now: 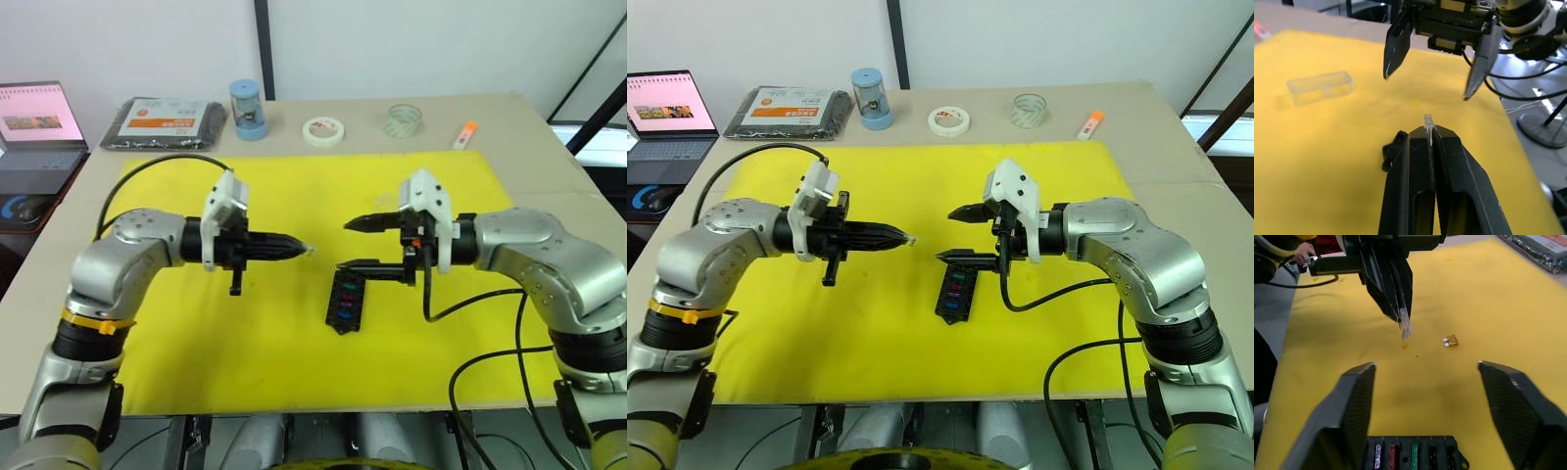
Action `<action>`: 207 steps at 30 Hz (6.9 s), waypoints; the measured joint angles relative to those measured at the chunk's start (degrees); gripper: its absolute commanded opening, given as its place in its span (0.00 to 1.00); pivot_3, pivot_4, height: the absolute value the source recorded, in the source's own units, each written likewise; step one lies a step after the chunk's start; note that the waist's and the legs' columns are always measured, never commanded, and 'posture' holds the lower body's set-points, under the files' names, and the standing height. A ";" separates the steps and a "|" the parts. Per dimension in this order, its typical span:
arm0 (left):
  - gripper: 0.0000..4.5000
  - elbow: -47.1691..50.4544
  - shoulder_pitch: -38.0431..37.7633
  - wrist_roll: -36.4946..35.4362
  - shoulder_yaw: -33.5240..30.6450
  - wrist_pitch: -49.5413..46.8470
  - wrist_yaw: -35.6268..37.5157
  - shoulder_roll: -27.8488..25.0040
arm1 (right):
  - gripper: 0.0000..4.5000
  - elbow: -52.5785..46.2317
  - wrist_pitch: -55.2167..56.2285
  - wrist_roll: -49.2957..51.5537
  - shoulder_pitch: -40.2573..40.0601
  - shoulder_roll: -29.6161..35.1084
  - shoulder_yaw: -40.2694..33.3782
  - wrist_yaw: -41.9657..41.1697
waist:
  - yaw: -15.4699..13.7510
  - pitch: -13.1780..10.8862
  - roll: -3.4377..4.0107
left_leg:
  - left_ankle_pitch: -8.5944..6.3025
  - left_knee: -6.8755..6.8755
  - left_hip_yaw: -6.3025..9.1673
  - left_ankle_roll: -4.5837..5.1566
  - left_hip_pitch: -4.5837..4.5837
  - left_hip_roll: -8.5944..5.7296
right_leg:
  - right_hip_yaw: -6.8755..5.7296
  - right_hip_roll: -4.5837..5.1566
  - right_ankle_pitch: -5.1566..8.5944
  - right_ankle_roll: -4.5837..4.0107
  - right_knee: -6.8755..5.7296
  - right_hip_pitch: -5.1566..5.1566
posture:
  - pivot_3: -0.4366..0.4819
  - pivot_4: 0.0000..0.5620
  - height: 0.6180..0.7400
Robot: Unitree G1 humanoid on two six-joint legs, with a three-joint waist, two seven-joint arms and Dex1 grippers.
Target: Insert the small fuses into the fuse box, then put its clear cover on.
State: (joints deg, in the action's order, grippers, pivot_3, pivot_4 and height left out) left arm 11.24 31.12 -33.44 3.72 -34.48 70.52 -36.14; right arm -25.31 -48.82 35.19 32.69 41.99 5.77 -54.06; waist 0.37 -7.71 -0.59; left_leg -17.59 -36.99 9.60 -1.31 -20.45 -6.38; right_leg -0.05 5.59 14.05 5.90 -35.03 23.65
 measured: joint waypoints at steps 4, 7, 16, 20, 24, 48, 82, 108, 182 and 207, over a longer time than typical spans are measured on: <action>0.00 -0.05 -0.41 0.81 0.04 3.71 0.56 0.25 | 0.57 -0.72 0.64 -1.18 -0.03 -1.38 1.98 1.84 | 0.00 0.00 0.00 | 0.00 -0.01 0.00 0.00 0.01 -0.01 | 0.00 0.00 0.00 0.00 -0.01 0.00 | 0.48 0.27 1.00; 0.00 -0.48 -0.70 1.62 0.11 5.50 1.10 0.26 | 0.46 -1.61 0.61 -1.24 -0.09 -1.96 2.50 2.88 | 0.00 0.00 0.00 | 0.00 -0.01 0.01 0.00 0.01 0.00 | -0.01 -0.01 0.00 0.00 -0.02 0.01 | 0.48 0.27 1.00; 0.00 -2.40 -0.69 5.50 2.66 11.81 2.72 0.59 | 0.46 -2.45 0.38 -1.29 0.60 -2.61 3.20 4.54 | 0.01 0.00 0.00 | 0.00 -0.01 0.01 0.00 0.02 0.00 | -0.02 -0.02 0.00 0.00 -0.02 0.00 | 0.48 0.27 1.00; 0.00 -3.20 -0.69 6.86 3.61 13.95 2.82 0.83 | 0.46 -2.65 0.40 -1.34 0.92 -2.63 3.40 4.75 | 0.03 0.00 0.00 | 0.00 -0.01 0.02 0.00 0.02 0.00 | -0.02 -0.02 0.00 0.00 -0.03 0.00 | 0.48 0.27 1.00; 0.00 -3.23 -0.69 6.82 3.87 13.98 2.68 1.14 | 0.46 -2.68 0.53 -1.73 0.91 -2.69 4.62 4.82 | 0.06 0.00 0.00 | 0.00 -0.01 0.02 0.00 0.02 0.00 | -0.02 -0.02 0.00 0.00 -0.03 0.00 | 0.48 0.27 1.00; 0.00 -1.93 -1.80 6.54 3.66 13.51 1.79 0.98 | 0.01 -2.32 1.77 -3.48 0.44 -3.05 6.48 3.89 | 0.10 0.00 0.00 | 0.00 -0.01 0.02 0.00 0.03 0.00 | -0.03 -0.03 0.00 0.01 -0.04 0.00 | 0.48 0.27 1.00; 0.99 -8.10 -12.08 19.19 11.27 31.51 -7.54 13.79 | 0.00 -12.17 -16.63 -11.65 9.51 11.25 17.51 4.28 | -1.14 -0.01 0.00 | -0.04 -0.03 -0.01 0.07 0.00 -0.01 | -0.05 -0.01 0.00 0.01 0.03 -0.02 | 0.48 0.27 1.00; 0.99 -7.78 -11.88 19.99 11.99 29.81 -9.35 13.80 | 0.00 -9.08 -13.92 -16.99 8.31 10.81 22.01 3.76 | -1.14 -0.01 0.00 | -0.03 -0.03 -0.01 0.07 0.01 -0.02 | -0.09 -0.01 0.00 0.01 0.02 -0.02 | 0.48 0.27 1.00; 1.00 -8.95 -11.49 20.95 12.45 31.29 -10.81 13.53 | 0.36 -0.78 -7.23 -20.32 5.71 4.03 17.73 -1.15 | -1.13 0.01 0.00 | -0.03 -0.03 0.00 0.06 0.07 -0.01 | -0.09 -0.02 0.00 0.01 0.02 -0.08 | 0.48 0.27 1.00; 1.00 -9.12 -11.15 20.92 12.44 31.21 -10.70 12.95 | 0.01 -0.11 -3.03 -15.69 1.65 4.13 11.34 -2.15 | -1.10 0.00 0.00 | -0.03 -0.03 0.00 0.06 0.07 -0.01 | -0.09 -0.02 0.00 0.01 0.01 -0.07 | 0.48 0.27 1.00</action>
State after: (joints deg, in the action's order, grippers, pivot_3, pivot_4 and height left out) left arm 2.12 19.97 -12.51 16.16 -3.27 59.82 -23.19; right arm -25.42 -51.85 19.50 34.33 46.13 17.11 -56.21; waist -0.73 -7.70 -0.58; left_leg -17.62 -37.01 9.60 -1.25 -20.38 -6.40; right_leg -0.14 5.57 14.05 5.91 -35.01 23.57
